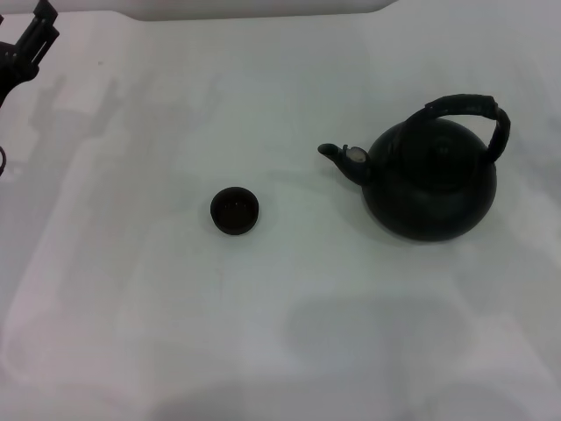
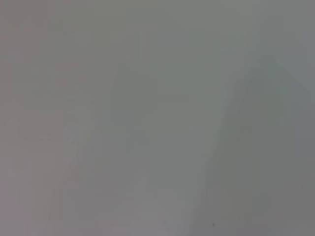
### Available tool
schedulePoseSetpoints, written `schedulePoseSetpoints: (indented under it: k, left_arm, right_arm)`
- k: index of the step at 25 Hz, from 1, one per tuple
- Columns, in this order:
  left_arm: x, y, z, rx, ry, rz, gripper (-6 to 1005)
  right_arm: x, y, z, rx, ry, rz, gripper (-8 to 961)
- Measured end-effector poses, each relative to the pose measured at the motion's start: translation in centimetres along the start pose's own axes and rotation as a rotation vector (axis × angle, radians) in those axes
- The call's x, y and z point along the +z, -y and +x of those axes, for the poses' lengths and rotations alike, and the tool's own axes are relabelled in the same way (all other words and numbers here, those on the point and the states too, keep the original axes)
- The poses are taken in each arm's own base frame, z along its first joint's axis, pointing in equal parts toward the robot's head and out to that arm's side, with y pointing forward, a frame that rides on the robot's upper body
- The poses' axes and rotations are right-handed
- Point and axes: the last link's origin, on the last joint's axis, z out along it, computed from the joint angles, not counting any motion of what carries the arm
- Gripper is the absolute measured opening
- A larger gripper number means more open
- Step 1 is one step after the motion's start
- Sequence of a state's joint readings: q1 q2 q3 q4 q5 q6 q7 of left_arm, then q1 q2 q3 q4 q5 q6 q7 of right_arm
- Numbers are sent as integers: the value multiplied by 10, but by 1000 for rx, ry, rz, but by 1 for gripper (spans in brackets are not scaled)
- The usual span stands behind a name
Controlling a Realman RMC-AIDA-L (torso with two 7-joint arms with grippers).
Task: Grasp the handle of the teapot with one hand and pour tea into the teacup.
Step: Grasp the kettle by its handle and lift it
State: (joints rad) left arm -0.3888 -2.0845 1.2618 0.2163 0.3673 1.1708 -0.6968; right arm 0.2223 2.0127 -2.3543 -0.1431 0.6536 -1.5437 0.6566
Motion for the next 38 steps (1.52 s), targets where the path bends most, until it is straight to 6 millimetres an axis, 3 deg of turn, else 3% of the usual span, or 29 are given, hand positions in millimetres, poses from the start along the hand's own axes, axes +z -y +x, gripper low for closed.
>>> schedulePoseSetpoints:
  k: [2,3,10,26,38]
  left_arm:
    - [0,1,0,-7,-1,9,867]
    - [-1,2,0,-10,-3,13,867]
    - [-1,2,0,-12,-3,13,866]
    - [-5,5,-2,-38,2,27,867]
    - [-8,6,-5,-45,13,38,866]
  right_arm:
    - [-5,-2,1,7,-15,-24,757]
    - [-18,-9,3,22,-60,-106,757]
    - [-30,-16,11,40,-139,-173,755]
    - [-4,-14,27,16,-240,-159,749]
    - [4,-8,34,-2,-294,-130,746]
